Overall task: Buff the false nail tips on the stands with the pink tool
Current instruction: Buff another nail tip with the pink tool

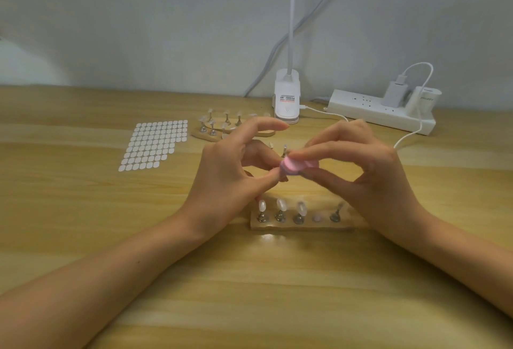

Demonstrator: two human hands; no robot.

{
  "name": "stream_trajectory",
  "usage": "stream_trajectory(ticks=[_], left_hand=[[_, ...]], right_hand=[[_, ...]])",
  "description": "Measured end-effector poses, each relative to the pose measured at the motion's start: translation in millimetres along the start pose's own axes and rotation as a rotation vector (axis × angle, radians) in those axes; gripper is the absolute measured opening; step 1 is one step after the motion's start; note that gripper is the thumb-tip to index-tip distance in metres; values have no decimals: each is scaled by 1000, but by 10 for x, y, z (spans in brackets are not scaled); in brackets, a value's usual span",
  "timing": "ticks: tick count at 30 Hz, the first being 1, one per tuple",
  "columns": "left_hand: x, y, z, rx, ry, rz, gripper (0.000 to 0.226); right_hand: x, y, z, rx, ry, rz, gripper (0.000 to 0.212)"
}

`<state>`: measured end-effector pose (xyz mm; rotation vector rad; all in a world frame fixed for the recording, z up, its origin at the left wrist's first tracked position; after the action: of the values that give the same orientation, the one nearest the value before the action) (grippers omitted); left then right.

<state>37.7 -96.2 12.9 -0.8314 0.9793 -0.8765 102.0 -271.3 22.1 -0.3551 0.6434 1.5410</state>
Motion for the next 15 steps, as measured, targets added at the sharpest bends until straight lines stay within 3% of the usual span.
stream_trajectory(ticks=[2,5,9,12,15], left_hand=[[-10,2,-3,-16,-2,-15,50],[-3,-23,-8,1,-11,15,51],[-5,-11,-5,-19,8,-37,50],[-1,-34,-15,-1,10,-13,51],[-3,-14,-9,-20,14,-31,50]], right_hand=[[-13,-11,7,41,-19,7,21],[13,23,9,-40,15,-9,21],[-18,-27,8,41,-18,-19,22],[11,1,-1,-22,15,-4,22],[-20,-40,8,49,-16,-7,21]])
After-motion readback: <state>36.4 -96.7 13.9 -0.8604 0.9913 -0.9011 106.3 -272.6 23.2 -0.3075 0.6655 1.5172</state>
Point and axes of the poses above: each hand's wrist, its own z-axis towards the middle knuckle, its own x-axis out of the palm, y = z × x, the point moved 3 cm from there along z, towards the middle knuckle, and after that the axes turned 13 degrees about -x, right-handed, at the moved point
